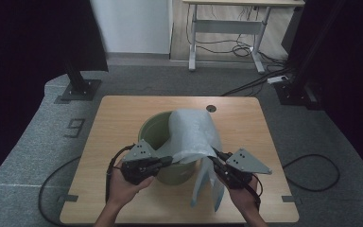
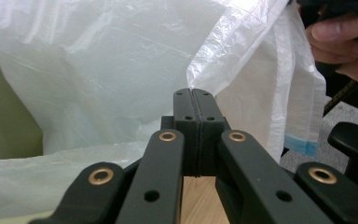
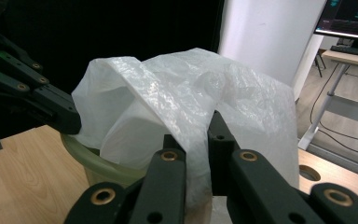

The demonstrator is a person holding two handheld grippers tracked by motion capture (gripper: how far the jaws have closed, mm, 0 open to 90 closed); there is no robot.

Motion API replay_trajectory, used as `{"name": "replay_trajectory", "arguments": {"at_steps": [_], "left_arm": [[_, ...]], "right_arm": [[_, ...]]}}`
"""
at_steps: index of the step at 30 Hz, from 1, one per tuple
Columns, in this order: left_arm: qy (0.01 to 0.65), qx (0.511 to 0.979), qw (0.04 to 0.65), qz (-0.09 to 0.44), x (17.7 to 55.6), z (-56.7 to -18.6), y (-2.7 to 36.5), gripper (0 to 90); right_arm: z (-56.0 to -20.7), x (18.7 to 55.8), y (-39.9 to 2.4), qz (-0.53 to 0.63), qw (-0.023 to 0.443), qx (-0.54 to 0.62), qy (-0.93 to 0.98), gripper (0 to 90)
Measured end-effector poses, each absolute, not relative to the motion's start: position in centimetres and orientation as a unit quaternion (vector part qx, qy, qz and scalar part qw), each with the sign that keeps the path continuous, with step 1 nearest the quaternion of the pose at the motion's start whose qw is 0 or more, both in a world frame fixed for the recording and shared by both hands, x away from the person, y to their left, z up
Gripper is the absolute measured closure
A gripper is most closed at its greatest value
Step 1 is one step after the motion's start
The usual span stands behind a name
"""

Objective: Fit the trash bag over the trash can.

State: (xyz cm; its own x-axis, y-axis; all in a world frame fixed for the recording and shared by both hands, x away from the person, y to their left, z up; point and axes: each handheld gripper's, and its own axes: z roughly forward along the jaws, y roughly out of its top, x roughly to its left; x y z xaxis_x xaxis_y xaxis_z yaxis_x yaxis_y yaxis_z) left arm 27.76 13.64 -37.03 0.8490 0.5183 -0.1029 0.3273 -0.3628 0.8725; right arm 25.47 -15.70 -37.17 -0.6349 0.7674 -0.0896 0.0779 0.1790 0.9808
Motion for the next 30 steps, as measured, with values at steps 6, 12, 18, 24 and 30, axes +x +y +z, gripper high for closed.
{"name": "replay_trajectory", "arguments": {"at_steps": [6, 12, 18, 24, 30], "left_arm": [[0.274, 0.814, 0.504, 0.085, 28.4, -36.8, 14.7, 89.9], [0.303, 0.800, 0.509, 0.089, 29.1, -37.2, 16.1, 89.9], [0.317, 0.791, 0.515, 0.093, 29.2, -37.0, 17.1, 89.9], [0.325, 0.790, 0.512, 0.094, 29.3, -37.1, 17.7, 89.9], [0.327, 0.787, 0.514, 0.094, 29.2, -37.2, 17.9, 89.9]], "right_arm": [[-37.6, 25.7, -15.6, 0.555, 0.298, 0.310, 0.712, 61.5], [-39.4, 23.6, -16.1, 0.551, 0.266, 0.319, 0.724, 45.3], [-41.3, 22.5, -17.0, 0.546, 0.238, 0.336, 0.730, 40.7], [-43.7, 22.3, -15.9, 0.549, 0.223, 0.348, 0.727, 36.9], [-45.4, 22.8, -14.3, 0.540, 0.221, 0.355, 0.730, 31.9]]}}
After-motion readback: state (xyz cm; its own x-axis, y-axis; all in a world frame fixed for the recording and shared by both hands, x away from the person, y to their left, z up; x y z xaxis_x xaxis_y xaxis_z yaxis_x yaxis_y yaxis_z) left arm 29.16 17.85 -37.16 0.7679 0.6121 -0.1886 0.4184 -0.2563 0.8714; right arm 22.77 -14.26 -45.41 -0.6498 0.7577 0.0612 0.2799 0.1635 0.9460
